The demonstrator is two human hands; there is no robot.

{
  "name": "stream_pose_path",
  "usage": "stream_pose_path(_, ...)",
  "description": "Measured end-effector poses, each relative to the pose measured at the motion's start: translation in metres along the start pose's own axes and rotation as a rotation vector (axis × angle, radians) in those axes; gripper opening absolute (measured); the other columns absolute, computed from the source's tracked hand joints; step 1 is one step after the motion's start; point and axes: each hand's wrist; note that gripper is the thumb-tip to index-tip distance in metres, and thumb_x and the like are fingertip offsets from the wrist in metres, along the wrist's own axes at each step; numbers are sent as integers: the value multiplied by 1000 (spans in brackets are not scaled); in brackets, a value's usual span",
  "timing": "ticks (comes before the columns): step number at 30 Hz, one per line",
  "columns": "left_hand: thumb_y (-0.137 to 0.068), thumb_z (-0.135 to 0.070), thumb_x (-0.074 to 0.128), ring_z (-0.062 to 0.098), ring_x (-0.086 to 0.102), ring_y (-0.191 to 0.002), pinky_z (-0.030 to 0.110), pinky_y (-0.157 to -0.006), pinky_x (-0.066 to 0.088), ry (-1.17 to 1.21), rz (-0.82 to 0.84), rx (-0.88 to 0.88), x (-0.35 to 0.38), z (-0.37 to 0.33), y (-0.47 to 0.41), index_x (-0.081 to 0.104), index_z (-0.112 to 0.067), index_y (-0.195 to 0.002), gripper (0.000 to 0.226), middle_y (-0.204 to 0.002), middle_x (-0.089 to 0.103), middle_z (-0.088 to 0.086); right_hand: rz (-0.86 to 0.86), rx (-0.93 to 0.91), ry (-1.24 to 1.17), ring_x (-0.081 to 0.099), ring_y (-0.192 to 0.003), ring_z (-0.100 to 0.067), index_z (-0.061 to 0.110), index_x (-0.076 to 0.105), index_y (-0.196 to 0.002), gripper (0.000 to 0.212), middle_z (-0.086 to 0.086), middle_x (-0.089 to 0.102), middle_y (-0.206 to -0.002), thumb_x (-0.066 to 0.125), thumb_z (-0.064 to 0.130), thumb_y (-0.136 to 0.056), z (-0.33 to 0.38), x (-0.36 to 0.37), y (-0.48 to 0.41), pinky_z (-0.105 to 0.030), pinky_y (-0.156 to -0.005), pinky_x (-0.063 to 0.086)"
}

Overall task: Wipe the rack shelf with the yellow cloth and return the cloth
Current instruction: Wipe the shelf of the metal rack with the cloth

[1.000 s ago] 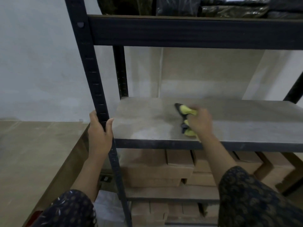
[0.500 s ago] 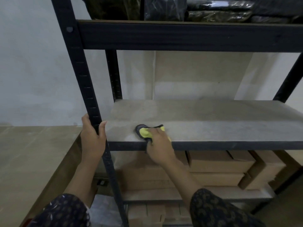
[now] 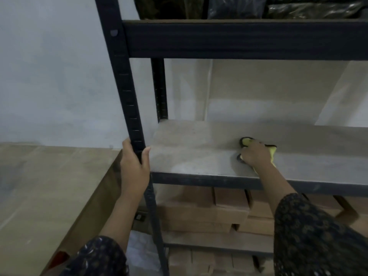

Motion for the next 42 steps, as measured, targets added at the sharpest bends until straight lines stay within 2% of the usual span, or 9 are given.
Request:
stream_pose_path(5, -95, -24, 54, 11, 54, -86, 3, -65, 40, -2, -8, 33, -1, 4, 0, 41, -8, -125, 36, -102, 57, 1, 163, -316, -65, 59, -107, -34, 3, 59, -122, 40, -21, 61, -121, 58, 7, -82, 86, 46, 25, -31, -77, 47)
stream_pose_path(10, -95, -27, 52, 10, 56, -85, 5, -65, 41, 0, -14, 54, 1, 8, 1, 41, -9, -126, 37, -100, 57, 1, 347, -642, -300, 62, -101, -31, 15, 62, -124, 45, -13, 62, -120, 42, -1, -86, 127, 75, 71, -32, -84, 50)
stream_pose_path(14, -95, -36, 45, 15, 56, -92, 13, -73, 45, 57, -14, 72, 7, 13, 0, 37, -11, -129, 43, -106, 55, 4, 149, -468, -509, 66, -100, -31, 14, 69, -111, 45, -12, 70, -107, 49, -5, -76, 101, 59, 22, -38, -88, 53)
stream_pose_path(17, -95, -45, 40, 19, 57, -96, 27, -78, 51, 73, -14, 74, 13, 18, -1, 33, -16, -132, 47, -110, 53, 6, -97, -211, -289, 60, -111, -34, 6, 60, -124, 47, -16, 62, -124, 65, 4, -77, 69, 42, -35, -38, -94, 50)
stream_pose_path(20, -95, -52, 36, 21, 57, -97, 29, -80, 51, 85, -19, 62, 17, 24, -2, 31, -16, -134, 53, -112, 53, 7, -7, -6, 25, 59, -108, -37, 0, 52, -126, 46, -20, 58, -124, 63, 17, -84, 63, 40, -60, -40, -89, 51)
stream_pose_path(29, -94, -48, 36, 26, 57, -97, 44, -78, 53, 91, -90, 1, 32, 31, -2, 28, 1, -133, 63, -113, 52, 15, 295, -522, -278, 61, -104, -31, 11, 64, -118, 39, -13, 63, -115, 45, 1, -85, 143, 76, 11, -38, -90, 52)
stream_pose_path(34, -95, -55, 31, 31, 57, -97, 47, -77, 53, 75, -117, 8, 37, 32, -4, 27, 2, -134, 69, -112, 51, 18, 160, -177, -662, 71, -78, -31, 13, 73, -97, 34, -13, 71, -85, 63, 0, -67, 123, 54, -42, -47, -69, 61)
stream_pose_path(39, -94, -59, 28, 30, 57, -97, 41, -77, 54, 67, -127, 4, 39, 32, -5, 26, 4, -136, 75, -112, 52, 19, -66, -35, -323, 60, -106, -38, 7, 57, -123, 55, -20, 61, -120, 68, 13, -70, 98, 68, -113, -49, -93, 51)
stream_pose_path(42, -95, -58, 28, 30, 57, -95, 36, -76, 51, 72, -134, 15, 40, 33, -7, 26, 5, -135, 75, -110, 52, 19, -91, -138, -237, 55, -115, -41, 2, 54, -125, 41, -25, 56, -124, 56, 11, -85, 123, 78, -99, -46, -100, 46)
Point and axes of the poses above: each hand's wrist, its own y-axis away from the middle knuckle, its own x-axis out of the palm, z = x × y
